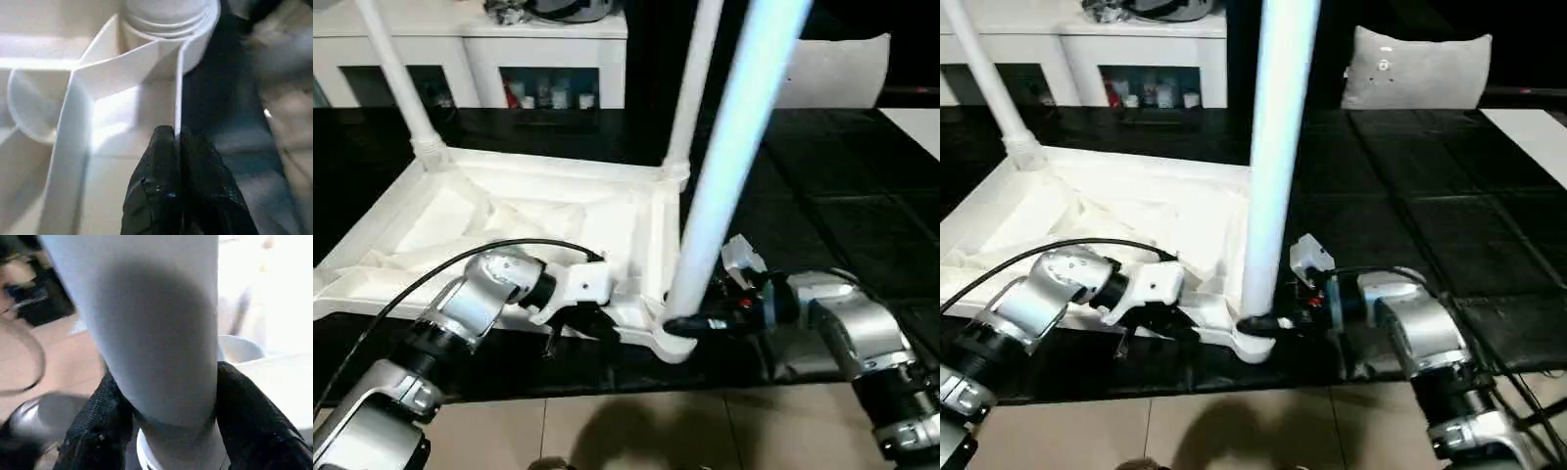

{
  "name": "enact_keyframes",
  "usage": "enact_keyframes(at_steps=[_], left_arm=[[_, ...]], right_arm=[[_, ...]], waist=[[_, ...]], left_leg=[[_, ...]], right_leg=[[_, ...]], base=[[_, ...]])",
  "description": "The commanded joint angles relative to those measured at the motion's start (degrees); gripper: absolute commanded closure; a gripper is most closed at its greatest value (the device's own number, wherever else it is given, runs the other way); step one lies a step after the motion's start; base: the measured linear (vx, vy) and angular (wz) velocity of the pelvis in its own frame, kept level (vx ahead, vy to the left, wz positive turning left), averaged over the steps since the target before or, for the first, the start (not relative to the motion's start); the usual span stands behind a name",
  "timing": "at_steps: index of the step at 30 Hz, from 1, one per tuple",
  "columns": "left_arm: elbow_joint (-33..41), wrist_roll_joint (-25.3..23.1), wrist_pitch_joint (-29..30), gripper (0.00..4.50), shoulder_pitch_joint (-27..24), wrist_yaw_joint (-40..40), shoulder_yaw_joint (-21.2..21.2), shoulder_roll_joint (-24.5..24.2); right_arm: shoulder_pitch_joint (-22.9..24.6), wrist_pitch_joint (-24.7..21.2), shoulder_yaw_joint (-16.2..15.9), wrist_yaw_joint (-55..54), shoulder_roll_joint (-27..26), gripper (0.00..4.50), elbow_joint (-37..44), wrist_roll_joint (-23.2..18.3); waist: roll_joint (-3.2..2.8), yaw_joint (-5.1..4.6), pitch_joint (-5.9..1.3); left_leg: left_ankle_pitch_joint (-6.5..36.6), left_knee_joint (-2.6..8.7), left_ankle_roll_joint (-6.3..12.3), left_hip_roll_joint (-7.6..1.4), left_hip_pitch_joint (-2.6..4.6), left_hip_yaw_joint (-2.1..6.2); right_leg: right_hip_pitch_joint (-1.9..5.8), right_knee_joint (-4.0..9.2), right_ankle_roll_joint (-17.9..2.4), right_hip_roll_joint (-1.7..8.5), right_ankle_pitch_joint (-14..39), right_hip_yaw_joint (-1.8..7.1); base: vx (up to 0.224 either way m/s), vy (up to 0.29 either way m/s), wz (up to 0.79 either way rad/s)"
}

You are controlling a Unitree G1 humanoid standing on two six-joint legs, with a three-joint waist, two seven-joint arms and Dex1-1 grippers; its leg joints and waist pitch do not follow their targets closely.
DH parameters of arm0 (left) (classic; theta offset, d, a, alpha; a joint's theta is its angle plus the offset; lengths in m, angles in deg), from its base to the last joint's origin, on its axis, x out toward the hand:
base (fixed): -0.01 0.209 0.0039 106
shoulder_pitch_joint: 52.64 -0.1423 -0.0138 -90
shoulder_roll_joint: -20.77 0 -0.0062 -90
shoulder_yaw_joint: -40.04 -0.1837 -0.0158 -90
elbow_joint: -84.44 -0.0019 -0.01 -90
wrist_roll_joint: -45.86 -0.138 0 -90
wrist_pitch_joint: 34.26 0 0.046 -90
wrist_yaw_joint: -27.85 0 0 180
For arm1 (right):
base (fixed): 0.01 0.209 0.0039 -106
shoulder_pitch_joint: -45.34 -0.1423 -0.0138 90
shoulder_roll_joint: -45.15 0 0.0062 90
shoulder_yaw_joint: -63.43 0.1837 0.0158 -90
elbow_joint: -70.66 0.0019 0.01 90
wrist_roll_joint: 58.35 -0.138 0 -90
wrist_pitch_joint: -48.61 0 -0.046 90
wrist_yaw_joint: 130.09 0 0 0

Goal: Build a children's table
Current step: Rotate leg to tighten

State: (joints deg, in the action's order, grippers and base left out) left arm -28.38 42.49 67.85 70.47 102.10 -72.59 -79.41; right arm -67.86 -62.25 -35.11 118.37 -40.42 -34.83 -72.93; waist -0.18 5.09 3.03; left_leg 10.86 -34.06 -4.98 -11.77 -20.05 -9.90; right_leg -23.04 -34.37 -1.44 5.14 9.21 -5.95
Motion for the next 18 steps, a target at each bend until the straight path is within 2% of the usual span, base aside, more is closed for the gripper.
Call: enact_keyframes(at_steps=[1, 2, 3, 4, 5, 6, 7, 9, 11, 12, 13, 14, 15, 18], left_arm=[[2.9, 2.7, 4.5, 4.50, 0.9, -7.2, 1.7, 6.4], [3.0, 2.8, 5.7, 4.50, 1.0, -8.6, 2.3, 7.2], [3.1, 2.9, 5.8, 4.50, 1.0, -8.8, 2.4, 7.3], [3.4, 3.0, 8.2, 4.50, 1.3, -11.8, 3.5, 9.0], [3.6, 2.4, 10.7, 4.50, 1.6, -15.9, 4.6, 11.2], [3.6, 1.5, 12.0, 4.50, 1.9, -18.7, 5.0, 12.7], [3.6, 1.0, 12.7, 4.50, 2.0, -20.6, 5.3, 13.6], [3.0, 0.2, 13.8, 4.50, 2.3, -24.0, 6.0, 15.3], [2.2, -1.3, 14.2, 4.50, 2.8, -26.8, 5.9, 16.6], [1.6, -1.9, 13.9, 4.50, 3.1, -27.8, 5.9, 17.0], [1.6, -1.9, 13.9, 4.50, 3.1, -27.8, 5.9, 17.0], [1.4, -1.9, 14.1, 4.50, 3.3, -28.0, 5.9, 17.1], [1.3, -2.1, 13.9, 4.50, 3.5, -28.2, 5.8, 17.0], [1.0, -3.5, 12.9, 4.50, 3.7, -28.4, 4.9, 15.5]], right_arm=[[-1.8, -1.2, -0.5, -11.8, -5.0, 2.42, -2.4, 2.7], [-2.2, -1.5, -0.2, -14.2, -6.0, 2.45, -3.1, 3.3], [-2.3, -1.5, -0.1, -14.5, -6.1, 2.45, -3.2, 3.4], [-3.2, -2.1, 0.7, -19.7, -8.1, 2.48, -4.6, 4.5], [-4.7, -3.0, 2.2, -26.7, -10.9, 2.48, -6.7, 5.4], [-5.8, -3.4, 3.2, -31.5, -12.7, 2.48, -8.0, 6.0], [-6.5, -3.5, 3.7, -34.1, -13.8, 2.48, -8.9, 6.4], [-7.3, -2.4, 3.9, -36.0, -14.9, 2.48, -10.0, 7.2], [-7.5, 0.6, 3.1, -35.4, -15.1, 2.48, -10.4, 8.6], [-7.5, 1.9, 2.9, -35.0, -15.1, 2.16, -10.5, 9.1], [-7.5, 1.9, 2.9, -35.0, -15.1, 2.16, -10.5, 9.1], [-7.5, 2.3, 2.9, -34.7, -14.9, 1.84, -10.6, 9.1], [-7.5, 2.5, 2.9, -34.1, -14.6, 1.82, -10.6, 8.8], [-6.8, 4.7, 3.4, -30.7, -12.7, 1.58, -9.5, 7.6]], waist=[[0.47, -0.47, -3.37], [0.46, -0.89, -3.19], [0.38, -1.34, -3.39], [0.50, -2.00, -3.45], [0.50, -2.34, -3.50], [0.49, -3.07, -3.58], [0.52, -3.58, -3.76], [0.57, -4.00, -3.78], [0.64, -3.84, -4.02], [0.70, -3.70, -4.26], [0.64, -3.48, -4.46], [0.66, -3.37, -4.53], [0.61, -3.16, -4.48], [0.51, -2.61, -4.64]], left_leg=[[14.7, 4.03, 0.23, -0.88, 0.40, 0.30], [14.7, 4.08, -0.13, -0.83, 0.18, 0.37], [14.7, 4.11, -0.31, -0.64, -0.26, 0.72], [14.6, 4.17, 0.13, -0.75, -0.20, 0.69], [14.4, 4.11, 0.18, -0.79, -0.29, 0.66], [13.8, 4.08, -0.03, -0.76, -0.40, 0.71], [12.9, 4.00, 0.23, -0.61, -0.63, 0.73], [12.4, 3.71, 1.41, -0.46, -0.50, 0.42], [10.2, 3.58, 2.61, -0.62, -0.54, 0.25], [8.1, 3.52, 3.32, -0.70, -0.82, 0.20], [5.8, 3.44, 4.08, -0.76, -1.03, 0.19], [4.7, 3.38, 4.49, -0.79, -1.11, 0.17], [3.6, 3.34, 5.17, -0.81, -1.06, 0.09], [3.5, 3.19, 6.09, -0.94, -0.95, 0.01]], right_leg=[[2.51, 5.82, -5.6, 3.47, 30.7, 2.42], [2.51, 5.83, -5.1, 3.38, 31.9, 2.30], [3.04, 6.06, -3.6, 3.45, 33.5, 1.86], [2.82, 6.22, -3.5, 3.34, 32.2, 1.97], [2.83, 5.98, -3.9, 3.27, 31.0, 2.06], [2.68, 5.72, -4.9, 3.22, 29.4, 2.12], [2.95, 5.70, -5.1, 3.18, 28.2, 2.02], [2.71, 5.72, -6.0, 3.04, 26.4, 2.21], [2.80, 5.34, -7.0, 3.03, 22.8, 2.51], [3.13, 4.81, -8.0, 3.03, 19.0, 2.59], [3.31, 4.21, -9.2, 2.91, 14.5, 2.69], [3.39, 3.92, -9.8, 2.88, 12.4, 2.72], [3.36, 3.69, -10.9, 2.82, 9.8, 2.76], [3.42, 3.32, -12.2, 2.87, 7.3, 2.84]], base=[[0.000, 0.000, 0.00], [0.000, 0.000, 0.00], [0.000, 0.000, 0.00], [0.000, 0.000, 0.00], [0.000, 0.000, 0.00], [0.000, 0.000, 0.00], [0.000, 0.000, 0.00], [0.000, 0.000, 0.00], [0.000, 0.000, 0.00], [0.000, 0.000, 0.00], [0.000, 0.000, 0.00], [0.000, 0.000, 0.00], [0.000, 0.000, 0.00], [0.000, 0.000, 0.00]])
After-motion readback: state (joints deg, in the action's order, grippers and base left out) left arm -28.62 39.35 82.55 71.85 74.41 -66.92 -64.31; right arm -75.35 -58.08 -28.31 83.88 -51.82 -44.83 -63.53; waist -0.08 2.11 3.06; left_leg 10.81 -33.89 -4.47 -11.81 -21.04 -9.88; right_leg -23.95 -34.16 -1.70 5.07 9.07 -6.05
